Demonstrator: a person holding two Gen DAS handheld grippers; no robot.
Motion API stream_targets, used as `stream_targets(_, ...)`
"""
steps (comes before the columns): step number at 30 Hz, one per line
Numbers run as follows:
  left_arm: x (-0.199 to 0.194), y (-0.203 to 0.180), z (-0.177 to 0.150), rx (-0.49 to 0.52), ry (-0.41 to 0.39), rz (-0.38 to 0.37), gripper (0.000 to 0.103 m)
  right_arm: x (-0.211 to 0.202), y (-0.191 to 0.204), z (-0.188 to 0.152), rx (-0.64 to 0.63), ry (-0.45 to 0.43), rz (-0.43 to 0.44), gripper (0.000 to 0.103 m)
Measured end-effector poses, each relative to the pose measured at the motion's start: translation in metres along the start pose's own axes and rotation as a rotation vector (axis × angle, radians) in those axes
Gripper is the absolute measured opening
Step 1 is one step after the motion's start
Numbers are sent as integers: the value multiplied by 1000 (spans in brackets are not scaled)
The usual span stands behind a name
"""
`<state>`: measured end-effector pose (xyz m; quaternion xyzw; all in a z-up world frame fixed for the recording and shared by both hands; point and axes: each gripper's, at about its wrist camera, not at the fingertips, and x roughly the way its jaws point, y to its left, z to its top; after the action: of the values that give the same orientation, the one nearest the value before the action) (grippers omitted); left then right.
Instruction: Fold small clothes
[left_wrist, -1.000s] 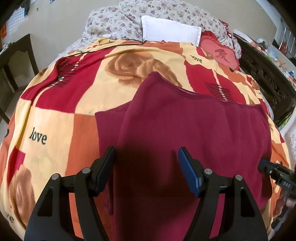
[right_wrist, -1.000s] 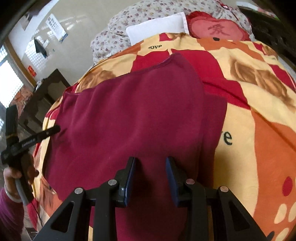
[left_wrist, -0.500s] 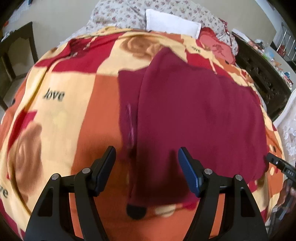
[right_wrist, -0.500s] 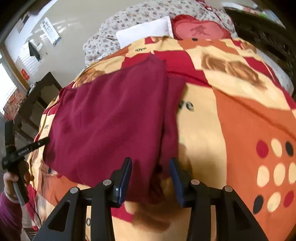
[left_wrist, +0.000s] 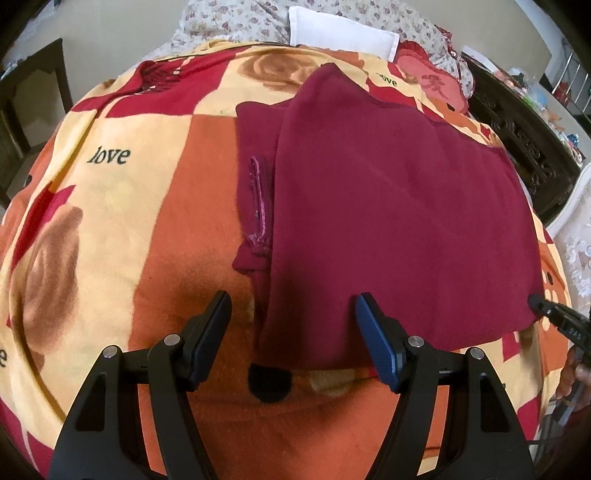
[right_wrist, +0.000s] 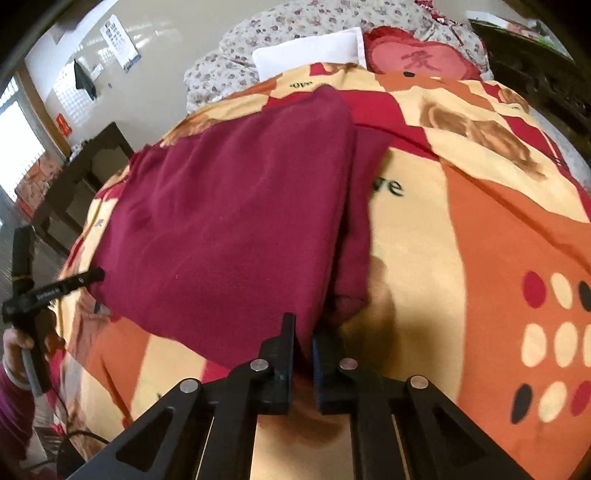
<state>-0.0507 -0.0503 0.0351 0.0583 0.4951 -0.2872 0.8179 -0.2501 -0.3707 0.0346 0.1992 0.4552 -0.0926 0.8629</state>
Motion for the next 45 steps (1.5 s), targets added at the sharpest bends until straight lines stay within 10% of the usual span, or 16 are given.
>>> stream_targets(15, -12, -10, 10, 11, -75, 11, 70, -29, 25, 22, 37, -61, -1, 11)
stream_targets(26, 10, -12, 7, -13, -32, 5, 70, 38, 100, 90, -80, -31, 93, 12)
stream_targets(45, 29, -1, 6, -74, -3, -46, 70, 111, 160, 152, -274, 5, -2, 12)
